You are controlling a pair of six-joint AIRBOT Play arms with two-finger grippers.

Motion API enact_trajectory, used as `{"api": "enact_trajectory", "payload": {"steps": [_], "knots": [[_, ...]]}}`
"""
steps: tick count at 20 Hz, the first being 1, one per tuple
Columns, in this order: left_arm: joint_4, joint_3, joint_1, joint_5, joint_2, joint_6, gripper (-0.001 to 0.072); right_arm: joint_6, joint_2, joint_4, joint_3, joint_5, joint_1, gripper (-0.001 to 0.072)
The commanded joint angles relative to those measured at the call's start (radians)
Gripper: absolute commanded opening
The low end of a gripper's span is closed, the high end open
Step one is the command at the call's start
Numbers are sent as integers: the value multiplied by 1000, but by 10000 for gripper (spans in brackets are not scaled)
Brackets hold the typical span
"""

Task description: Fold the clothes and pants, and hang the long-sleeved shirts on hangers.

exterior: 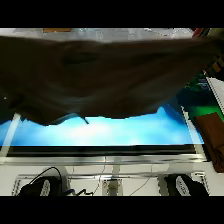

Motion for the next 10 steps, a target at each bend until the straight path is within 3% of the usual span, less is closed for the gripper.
{"api": "enact_trajectory", "payload": {"steps": [1,5,10], "knots": [[5,13,0,151,136,1,9,6,142,-137,133,-114,0,10],[4,13,0,114,103,0,9,29,152,-224,161,-106,0,9],[-12,13,0,-157,-89,-4,9,141,3,-217,129,27,0,10]]}}
